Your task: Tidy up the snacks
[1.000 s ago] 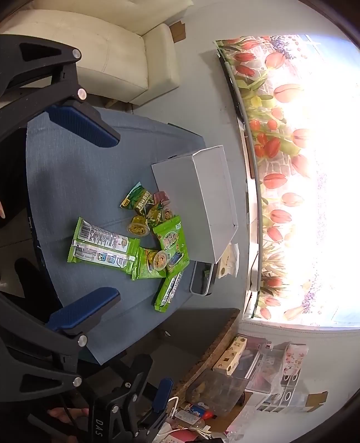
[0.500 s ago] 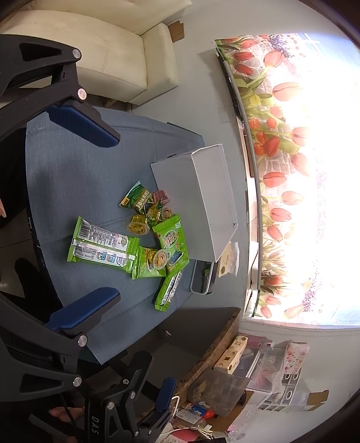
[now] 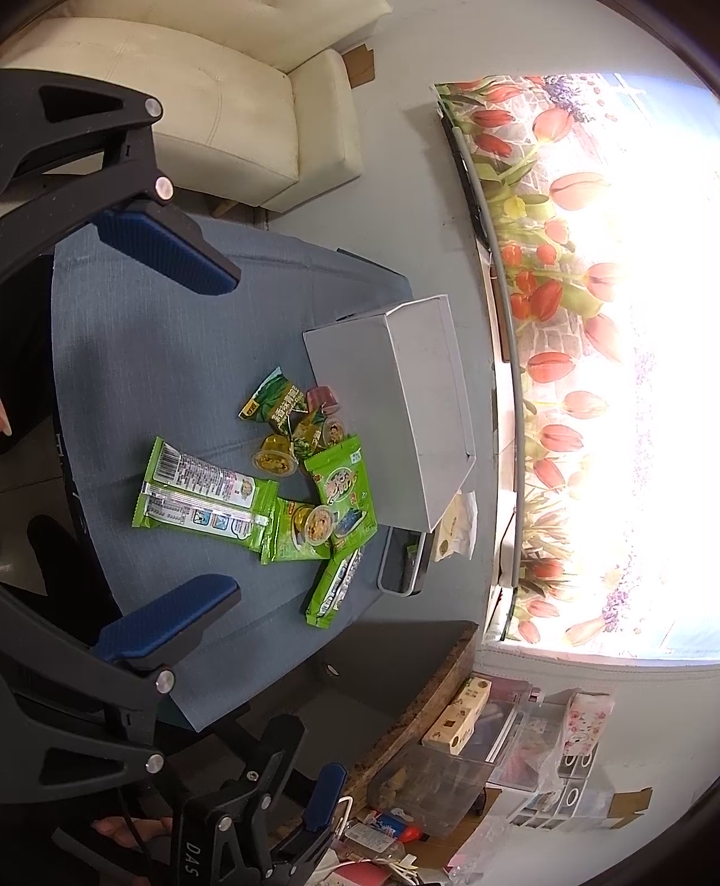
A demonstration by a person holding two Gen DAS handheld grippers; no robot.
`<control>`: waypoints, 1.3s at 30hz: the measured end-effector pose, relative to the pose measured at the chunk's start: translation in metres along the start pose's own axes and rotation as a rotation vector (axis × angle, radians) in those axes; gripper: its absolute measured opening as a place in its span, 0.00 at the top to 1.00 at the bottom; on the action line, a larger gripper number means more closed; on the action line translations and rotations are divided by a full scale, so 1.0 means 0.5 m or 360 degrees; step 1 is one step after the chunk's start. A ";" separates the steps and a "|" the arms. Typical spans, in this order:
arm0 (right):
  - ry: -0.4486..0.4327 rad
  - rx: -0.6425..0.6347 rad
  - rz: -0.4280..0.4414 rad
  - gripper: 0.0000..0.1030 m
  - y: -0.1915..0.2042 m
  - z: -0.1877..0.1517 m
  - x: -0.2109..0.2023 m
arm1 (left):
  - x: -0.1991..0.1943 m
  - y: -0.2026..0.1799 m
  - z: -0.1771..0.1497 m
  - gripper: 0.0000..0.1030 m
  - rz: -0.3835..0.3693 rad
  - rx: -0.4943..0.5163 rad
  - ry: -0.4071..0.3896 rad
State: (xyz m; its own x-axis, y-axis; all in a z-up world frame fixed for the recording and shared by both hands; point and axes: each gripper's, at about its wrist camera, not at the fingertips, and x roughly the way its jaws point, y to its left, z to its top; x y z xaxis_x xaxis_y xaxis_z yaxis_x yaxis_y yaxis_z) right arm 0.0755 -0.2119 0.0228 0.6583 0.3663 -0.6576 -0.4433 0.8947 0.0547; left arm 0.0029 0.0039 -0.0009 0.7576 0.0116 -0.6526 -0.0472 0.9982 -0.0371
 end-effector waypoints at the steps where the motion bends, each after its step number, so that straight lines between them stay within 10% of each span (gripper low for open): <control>1: 0.0000 -0.0001 -0.0002 0.00 0.000 0.000 0.000 | 0.000 0.001 0.000 0.00 -0.0002 -0.0002 0.0001; 39: 0.0005 -0.0005 0.0005 0.00 0.007 0.001 0.002 | -0.004 0.020 0.000 0.00 -0.0033 -0.0056 0.0003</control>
State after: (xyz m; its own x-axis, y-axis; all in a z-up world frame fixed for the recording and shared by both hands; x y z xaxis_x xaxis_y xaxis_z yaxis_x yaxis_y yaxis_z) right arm 0.0747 -0.2085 0.0227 0.6549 0.3685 -0.6598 -0.4473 0.8927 0.0546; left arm 0.0008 0.0140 0.0002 0.7574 -0.0090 -0.6529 -0.0544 0.9956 -0.0769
